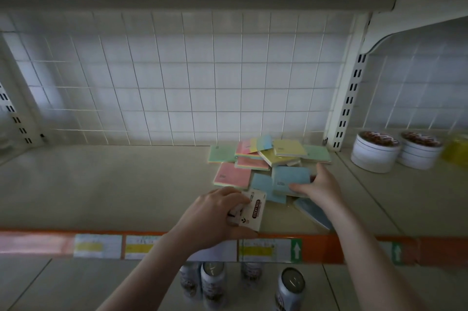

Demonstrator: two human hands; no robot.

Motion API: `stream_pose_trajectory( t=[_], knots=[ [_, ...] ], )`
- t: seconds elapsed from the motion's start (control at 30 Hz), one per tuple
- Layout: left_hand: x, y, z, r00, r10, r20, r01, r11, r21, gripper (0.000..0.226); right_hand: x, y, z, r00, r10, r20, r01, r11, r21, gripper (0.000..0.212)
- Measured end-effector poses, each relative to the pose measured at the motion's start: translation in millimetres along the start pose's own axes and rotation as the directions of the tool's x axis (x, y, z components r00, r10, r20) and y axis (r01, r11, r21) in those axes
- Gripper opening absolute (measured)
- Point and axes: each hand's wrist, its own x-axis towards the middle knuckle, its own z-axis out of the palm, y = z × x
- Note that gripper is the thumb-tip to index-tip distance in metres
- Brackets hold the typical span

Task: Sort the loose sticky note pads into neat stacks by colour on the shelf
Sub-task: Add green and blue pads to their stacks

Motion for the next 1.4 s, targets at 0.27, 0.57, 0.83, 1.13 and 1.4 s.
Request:
stream_pose_trajectory(
  t=[0.27,0.57,0.83,1.13,1.4],
  knots=[
    [6.3,-4.6,-6.8,0.988,0.147,-0.052,-0.142,0.986,0.091,0.062,-11.2,-0.1,-3.1,0.994,-0.105,-0.010,0.104,0.965,0.241,0.065],
    [11.7,7.9,-23.8,0.986,0.138,0.097,-0.147,0.985,0.089,0.066,-17.5,3.1,-3.6,0.976,-0.203,-0.078,0.217,0.921,0.324,0.053],
    [21.9,24.6,-29.0,0.935,0.231,0.269,-0.331,0.840,0.429,0.062,-20.7,3.7,-0.2,0.948,-0.292,-0.125,0.312,0.930,0.193,0.054],
    [33.5,38.9,-11.5,0.961,0.081,0.266,-0.228,0.776,0.588,0.044,-20.9,4.4,0.2,0.932,-0.335,-0.140,0.353,0.926,0.134,0.054],
    [27.2,40.7,-4.6,0.990,0.042,0.133,-0.110,0.822,0.559,0.024,-22.8,2.1,-1.7,0.938,-0.320,-0.130,0.338,0.930,0.144,0.053]
  ],
)
